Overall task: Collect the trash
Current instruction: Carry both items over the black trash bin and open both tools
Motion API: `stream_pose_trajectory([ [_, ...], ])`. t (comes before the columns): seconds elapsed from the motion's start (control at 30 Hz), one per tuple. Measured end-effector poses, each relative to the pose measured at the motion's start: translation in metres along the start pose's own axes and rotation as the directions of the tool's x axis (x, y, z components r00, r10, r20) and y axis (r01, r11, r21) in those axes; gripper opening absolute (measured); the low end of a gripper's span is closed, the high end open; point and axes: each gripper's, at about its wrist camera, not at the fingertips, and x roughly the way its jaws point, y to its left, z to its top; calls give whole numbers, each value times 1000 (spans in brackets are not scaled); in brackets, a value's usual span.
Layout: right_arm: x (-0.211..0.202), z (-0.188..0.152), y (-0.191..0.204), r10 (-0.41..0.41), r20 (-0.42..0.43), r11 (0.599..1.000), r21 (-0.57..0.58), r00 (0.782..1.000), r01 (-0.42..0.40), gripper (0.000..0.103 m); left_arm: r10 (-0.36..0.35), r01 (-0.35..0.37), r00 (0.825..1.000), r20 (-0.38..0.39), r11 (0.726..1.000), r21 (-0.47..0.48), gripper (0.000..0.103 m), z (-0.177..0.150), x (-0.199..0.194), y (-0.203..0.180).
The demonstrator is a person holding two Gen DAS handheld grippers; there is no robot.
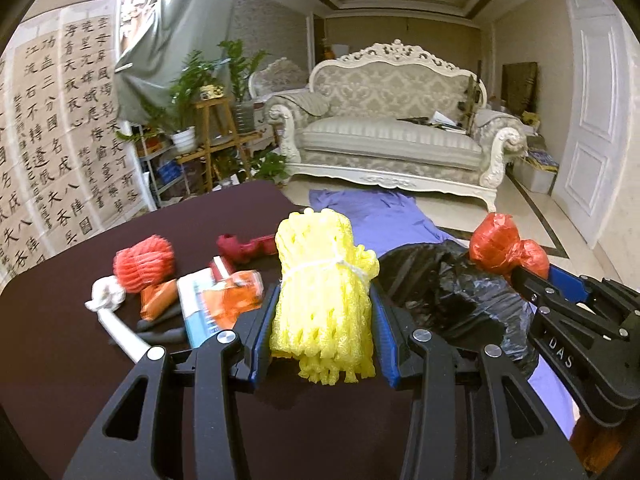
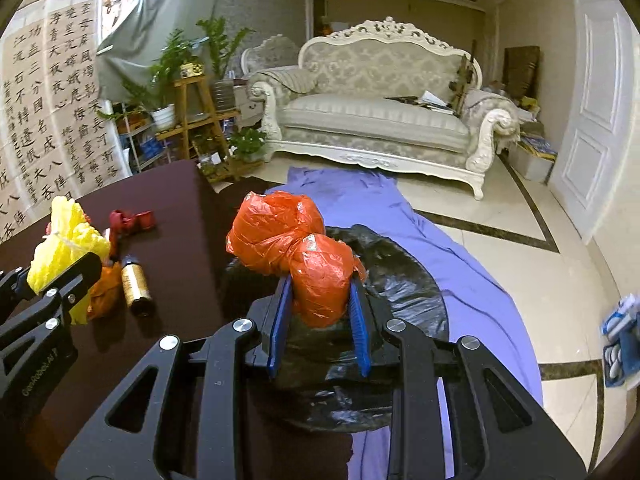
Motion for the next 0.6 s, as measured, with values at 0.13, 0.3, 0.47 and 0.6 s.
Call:
stream_pose_trajectory([
  [0.13,9,-1,-7,-5,-13,1000,12,1000,5,27,-3,3,1000,-13,1000,21,44,3,13,-11],
  [0.3,19,1,-16,-11,-15,1000,27,1000,12,27,-6,7,1000,-14,999,51,44,8,24,-31],
  [0.47,30,8,-27,-4,-17,999,48,1000,5,28,-9,10,1000,-18,997,74,44,18,37,-43],
  [0.6,38,9,-35,3,-27,998,63,1000,-1,37,-6,9,999,-33,995,98,58,20,47,-49],
])
